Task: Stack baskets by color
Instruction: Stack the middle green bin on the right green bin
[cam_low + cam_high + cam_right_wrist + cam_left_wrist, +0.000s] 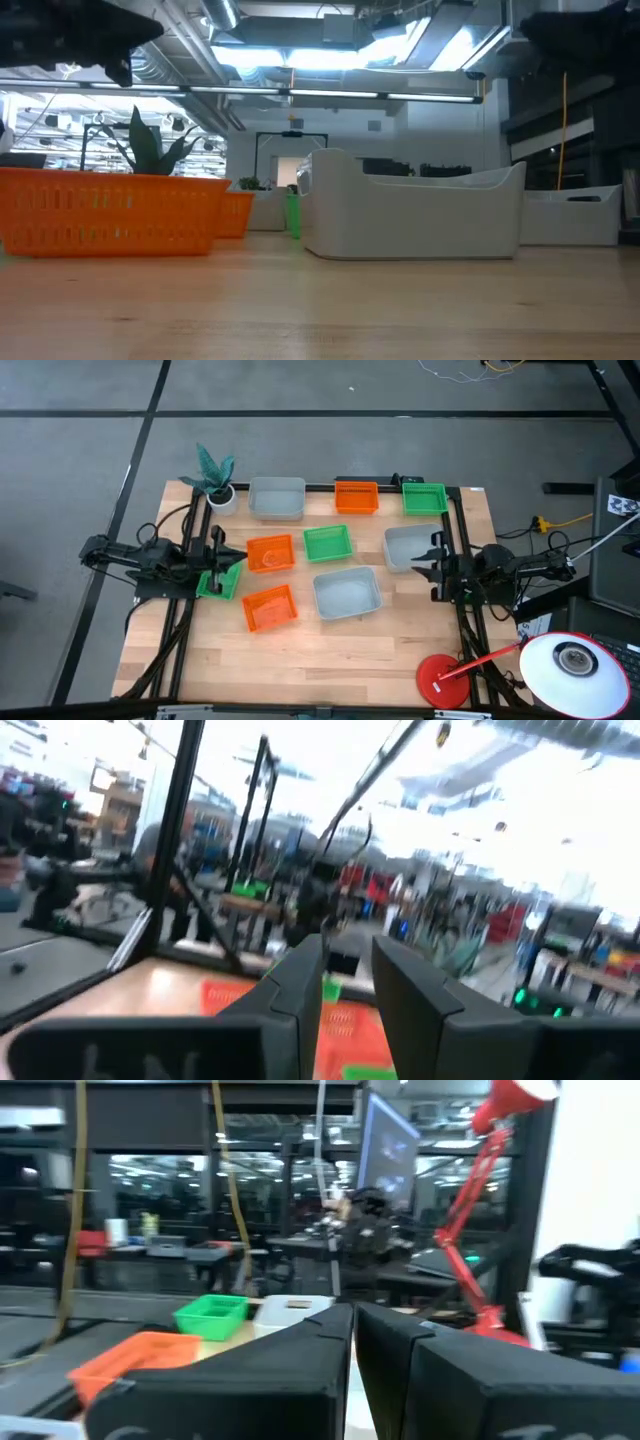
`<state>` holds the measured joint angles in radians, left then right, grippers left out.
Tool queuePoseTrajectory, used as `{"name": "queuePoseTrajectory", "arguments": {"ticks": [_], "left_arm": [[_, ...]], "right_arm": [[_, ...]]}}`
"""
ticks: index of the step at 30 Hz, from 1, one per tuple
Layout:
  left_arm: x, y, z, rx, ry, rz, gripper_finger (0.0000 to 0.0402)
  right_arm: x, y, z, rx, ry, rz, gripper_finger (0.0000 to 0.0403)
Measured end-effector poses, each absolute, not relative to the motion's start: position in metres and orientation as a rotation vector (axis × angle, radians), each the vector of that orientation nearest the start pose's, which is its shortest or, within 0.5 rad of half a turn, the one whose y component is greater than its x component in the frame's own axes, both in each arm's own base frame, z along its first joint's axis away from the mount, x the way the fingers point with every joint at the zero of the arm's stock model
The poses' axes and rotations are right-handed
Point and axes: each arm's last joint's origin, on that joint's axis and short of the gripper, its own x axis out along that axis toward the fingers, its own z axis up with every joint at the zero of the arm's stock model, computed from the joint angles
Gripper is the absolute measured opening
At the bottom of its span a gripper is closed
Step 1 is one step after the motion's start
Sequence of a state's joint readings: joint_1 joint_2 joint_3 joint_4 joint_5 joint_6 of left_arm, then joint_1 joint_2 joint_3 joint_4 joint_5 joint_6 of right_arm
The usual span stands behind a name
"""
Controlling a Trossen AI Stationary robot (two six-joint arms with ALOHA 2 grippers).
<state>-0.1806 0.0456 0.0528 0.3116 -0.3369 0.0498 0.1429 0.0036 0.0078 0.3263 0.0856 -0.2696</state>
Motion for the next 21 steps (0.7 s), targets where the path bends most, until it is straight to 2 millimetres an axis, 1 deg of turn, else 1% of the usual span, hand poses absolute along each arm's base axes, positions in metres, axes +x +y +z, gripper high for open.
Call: {"name": "queuePoseTrajectory", "arguments": {"ticks": [3,8,10,16,18,21], "left_arm": [[0.091,-0.005,0.207,-0.014,-0.302,0.198,0.0009],[0.091,-0.005,0.207,-0.018,-0.305,0.190,0.0009],[0.091,-0.005,0.209,-0.019,-0.326,0.191,0.0009],[0.085,-0.005,0.222,0.018,-0.458,0.180,0.0009],[0.086,-0.006,0.222,0.007,-0.459,0.162,0.0009],[0.091,-0.007,0.218,-0.005,-0.408,0.134,0.0009]], "right_arm": [[0.091,0.011,0.199,-0.227,-0.359,0.008,0.0092],[0.090,0.011,0.200,-0.196,-0.367,0.013,0.0092],[0.089,0.010,0.203,-0.192,-0.389,0.010,0.0092],[0.083,0.008,0.227,-0.195,-0.436,-0.057,0.0092],[0.084,0.008,0.235,-0.203,-0.437,-0.064,0.0092],[0.089,0.008,0.244,-0.209,-0.393,-0.058,0.0092]]}}
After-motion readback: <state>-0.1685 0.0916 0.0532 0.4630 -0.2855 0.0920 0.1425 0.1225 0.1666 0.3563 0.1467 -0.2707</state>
